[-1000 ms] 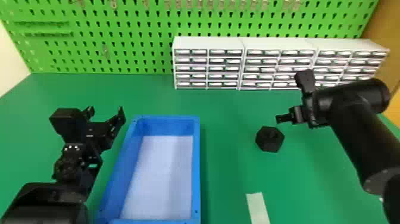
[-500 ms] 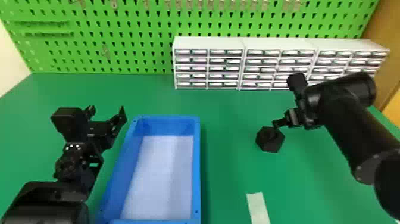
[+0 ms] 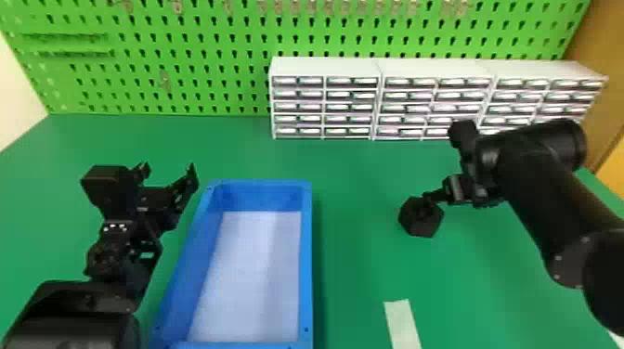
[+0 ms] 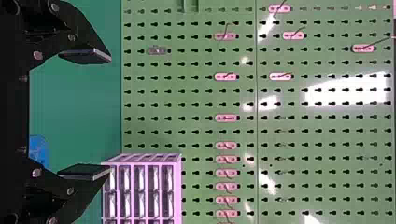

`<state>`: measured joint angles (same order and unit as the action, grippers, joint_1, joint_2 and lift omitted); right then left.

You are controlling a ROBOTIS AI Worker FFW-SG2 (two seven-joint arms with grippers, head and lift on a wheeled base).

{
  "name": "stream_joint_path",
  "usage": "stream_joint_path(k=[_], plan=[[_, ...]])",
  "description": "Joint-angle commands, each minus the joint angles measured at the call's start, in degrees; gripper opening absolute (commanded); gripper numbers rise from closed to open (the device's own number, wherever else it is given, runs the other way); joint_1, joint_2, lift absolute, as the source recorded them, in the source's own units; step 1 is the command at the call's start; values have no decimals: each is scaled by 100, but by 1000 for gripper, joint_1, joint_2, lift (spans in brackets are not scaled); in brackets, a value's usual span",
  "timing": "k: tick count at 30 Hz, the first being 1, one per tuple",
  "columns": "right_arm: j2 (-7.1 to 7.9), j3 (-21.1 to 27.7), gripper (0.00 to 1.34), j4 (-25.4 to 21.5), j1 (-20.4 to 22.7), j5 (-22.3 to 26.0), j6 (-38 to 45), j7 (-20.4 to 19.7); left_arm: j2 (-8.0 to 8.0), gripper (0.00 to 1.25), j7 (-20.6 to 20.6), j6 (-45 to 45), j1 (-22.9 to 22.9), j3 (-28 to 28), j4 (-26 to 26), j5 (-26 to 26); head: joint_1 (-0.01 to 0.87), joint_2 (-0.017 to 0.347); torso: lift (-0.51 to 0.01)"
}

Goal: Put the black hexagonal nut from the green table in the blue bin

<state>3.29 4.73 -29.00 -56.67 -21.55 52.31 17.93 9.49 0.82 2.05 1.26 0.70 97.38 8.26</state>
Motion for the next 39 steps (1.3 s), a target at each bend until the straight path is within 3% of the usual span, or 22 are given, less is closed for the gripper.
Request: stream_joint_path(k=[1,31,35,39], plan=[[-30,37,1239,0,33,19,-28,0,0,830,6,-3,-3,0,0,0,686,52,-97],[-56,116,1227,105,182,-16,-336,-9,0,830,-3,-3,-47,-18,0,0,686,52,-97],[-56,124,1109,114,191,-34,-345,-9,0,830,-3,-3,-56,-9,0,0,686,52,-97],[-65,124,805,114,191,-51,-362,-9,0,830,-3,-3,-56,-9,0,-8,686,52,-97]])
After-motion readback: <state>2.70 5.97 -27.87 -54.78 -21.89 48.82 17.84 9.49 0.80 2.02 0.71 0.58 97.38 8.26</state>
